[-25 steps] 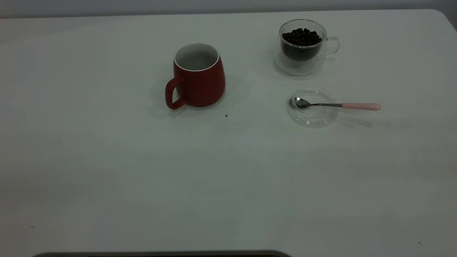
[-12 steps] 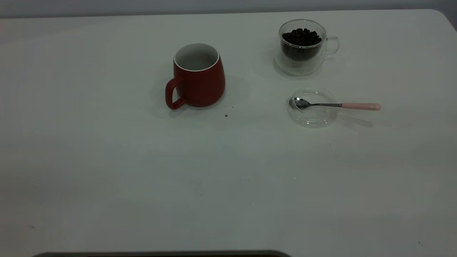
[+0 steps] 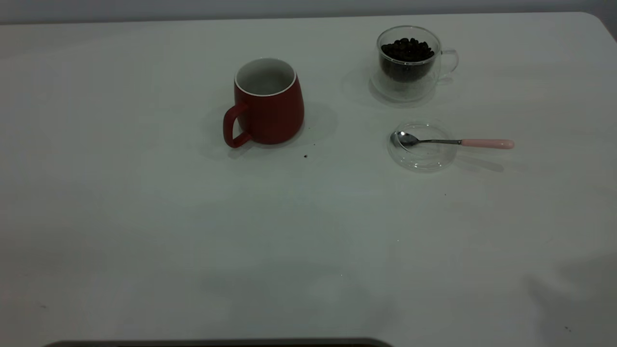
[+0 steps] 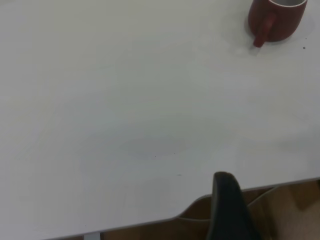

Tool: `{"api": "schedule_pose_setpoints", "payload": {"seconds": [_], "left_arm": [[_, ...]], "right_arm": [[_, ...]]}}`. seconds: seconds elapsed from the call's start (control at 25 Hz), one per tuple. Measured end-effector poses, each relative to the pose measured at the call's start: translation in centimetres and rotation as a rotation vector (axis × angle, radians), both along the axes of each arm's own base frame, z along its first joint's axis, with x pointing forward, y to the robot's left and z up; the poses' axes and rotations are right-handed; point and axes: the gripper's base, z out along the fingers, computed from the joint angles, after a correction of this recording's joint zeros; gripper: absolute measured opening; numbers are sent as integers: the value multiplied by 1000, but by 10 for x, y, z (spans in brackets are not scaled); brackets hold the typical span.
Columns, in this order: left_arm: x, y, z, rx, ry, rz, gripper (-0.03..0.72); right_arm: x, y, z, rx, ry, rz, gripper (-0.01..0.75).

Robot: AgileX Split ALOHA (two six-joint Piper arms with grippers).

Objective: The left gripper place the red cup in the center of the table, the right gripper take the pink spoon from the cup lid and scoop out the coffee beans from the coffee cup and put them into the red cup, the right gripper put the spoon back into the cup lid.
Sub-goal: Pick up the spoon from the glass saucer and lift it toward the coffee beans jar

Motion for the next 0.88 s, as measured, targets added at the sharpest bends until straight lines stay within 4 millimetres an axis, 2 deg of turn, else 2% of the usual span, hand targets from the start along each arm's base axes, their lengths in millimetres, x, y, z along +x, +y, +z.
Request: {"api": "schedule_pose_setpoints", "payload": {"seconds": [0.16,0.52,0.88], "left_arm": [[0,0,0,0,0,0,492],[0,0,0,-1,0,1,492],[0,0,0,-1,0,1,492]], "right_arm": [[29,5,-21,114,85,35,705],[78,0,-89,200,302,-83,705],[110,-3,-165,253,479,-153,702]]}}
